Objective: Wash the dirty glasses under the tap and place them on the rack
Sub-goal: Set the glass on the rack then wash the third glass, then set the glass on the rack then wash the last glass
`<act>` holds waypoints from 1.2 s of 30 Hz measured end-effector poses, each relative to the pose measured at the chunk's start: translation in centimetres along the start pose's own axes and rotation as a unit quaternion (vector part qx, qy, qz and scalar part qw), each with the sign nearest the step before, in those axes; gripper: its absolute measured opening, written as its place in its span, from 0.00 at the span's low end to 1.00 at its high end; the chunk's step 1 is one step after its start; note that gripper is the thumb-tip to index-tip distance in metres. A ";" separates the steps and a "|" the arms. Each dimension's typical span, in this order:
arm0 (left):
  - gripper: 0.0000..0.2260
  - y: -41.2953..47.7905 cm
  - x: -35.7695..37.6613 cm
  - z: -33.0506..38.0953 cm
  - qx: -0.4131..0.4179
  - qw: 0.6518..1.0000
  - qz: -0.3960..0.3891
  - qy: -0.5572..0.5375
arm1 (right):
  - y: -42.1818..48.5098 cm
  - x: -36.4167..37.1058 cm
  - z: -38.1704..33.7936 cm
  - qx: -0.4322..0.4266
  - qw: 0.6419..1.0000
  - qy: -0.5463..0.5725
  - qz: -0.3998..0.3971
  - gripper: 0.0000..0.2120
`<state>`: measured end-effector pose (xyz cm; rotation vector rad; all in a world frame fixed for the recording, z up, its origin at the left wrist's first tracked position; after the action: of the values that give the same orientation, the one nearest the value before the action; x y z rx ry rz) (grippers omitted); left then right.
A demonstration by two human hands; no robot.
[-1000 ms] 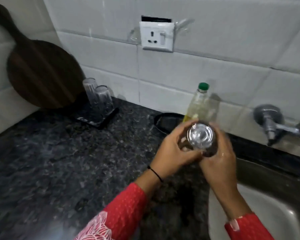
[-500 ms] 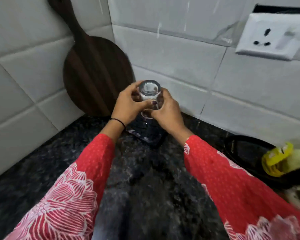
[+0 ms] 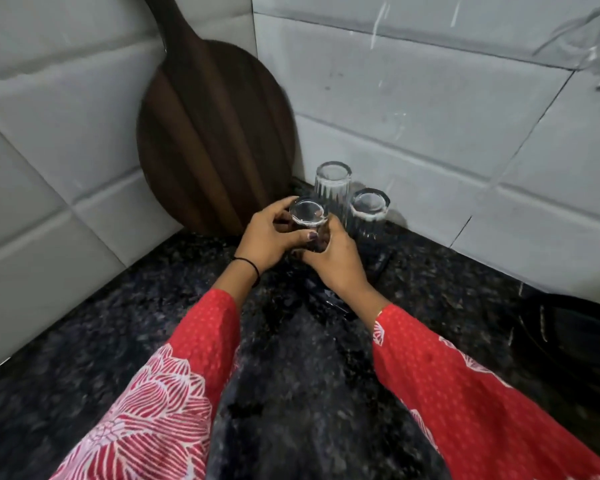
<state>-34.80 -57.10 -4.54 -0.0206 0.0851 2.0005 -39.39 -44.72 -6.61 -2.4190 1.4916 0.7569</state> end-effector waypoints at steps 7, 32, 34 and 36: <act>0.27 -0.9 0.0 -0.4 0.002 1.000 -0.006 -0.002 | -0.7 0.5 0.2 0.006 0.999 -0.047 -0.013 0.27; 0.15 -27.7 33.1 9.0 0.058 0.969 -0.171 -0.169 | -39.4 -34.0 13.9 0.218 0.856 0.001 0.470 0.30; 0.20 -27.8 36.7 5.8 -0.026 0.967 -0.213 -0.136 | -38.9 -33.1 16.9 0.242 0.895 0.010 0.373 0.37; 0.24 -27.5 38.6 4.0 -0.075 0.966 -0.216 -0.118 | -37.2 -32.0 17.4 0.218 0.931 0.022 0.293 0.43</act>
<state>-25.86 -10.36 -4.01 0.0952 -0.2083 1.5550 -23.81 4.96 -8.27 -1.6832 2.1635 0.3936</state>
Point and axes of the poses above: each hand's wrist, its own y-axis towards the middle knuckle, its own x-axis out of the palm, z = x × y, the point moved 8 cm from there along y, towards the middle knuckle, and after that the axes turned 15 degrees about -y, right-handed, at the moved point
